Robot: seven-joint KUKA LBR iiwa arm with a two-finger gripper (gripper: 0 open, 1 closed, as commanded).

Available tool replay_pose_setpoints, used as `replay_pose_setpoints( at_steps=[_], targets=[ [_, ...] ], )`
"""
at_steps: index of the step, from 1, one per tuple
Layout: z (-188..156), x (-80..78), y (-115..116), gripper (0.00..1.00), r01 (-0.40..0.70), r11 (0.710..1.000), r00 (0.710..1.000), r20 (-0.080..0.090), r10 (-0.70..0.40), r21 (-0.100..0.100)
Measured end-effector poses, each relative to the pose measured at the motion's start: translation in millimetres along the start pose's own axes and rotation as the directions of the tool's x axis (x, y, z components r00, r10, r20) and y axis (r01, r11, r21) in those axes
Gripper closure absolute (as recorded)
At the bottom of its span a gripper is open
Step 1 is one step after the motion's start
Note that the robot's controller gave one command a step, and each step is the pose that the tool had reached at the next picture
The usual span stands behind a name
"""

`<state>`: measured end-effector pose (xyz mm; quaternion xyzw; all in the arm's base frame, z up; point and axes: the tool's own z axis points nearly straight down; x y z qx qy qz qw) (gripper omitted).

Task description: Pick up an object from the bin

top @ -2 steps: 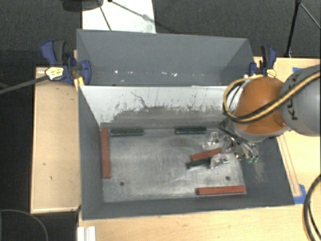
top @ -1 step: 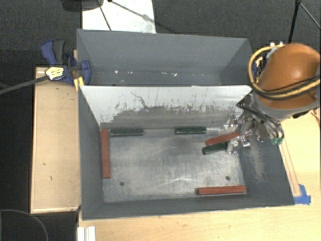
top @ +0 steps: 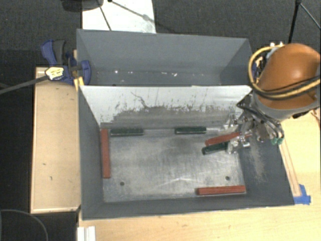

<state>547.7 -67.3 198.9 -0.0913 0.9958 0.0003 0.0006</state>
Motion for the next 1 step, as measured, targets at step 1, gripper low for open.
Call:
replay_pose_setpoints(
  at_steps=[1],
  targets=[
    [-114.2, -13.8, -33.9, 1.0, 0.467, 0.884, 0.884, 0.005, -0.467, 0.005]
  ],
)
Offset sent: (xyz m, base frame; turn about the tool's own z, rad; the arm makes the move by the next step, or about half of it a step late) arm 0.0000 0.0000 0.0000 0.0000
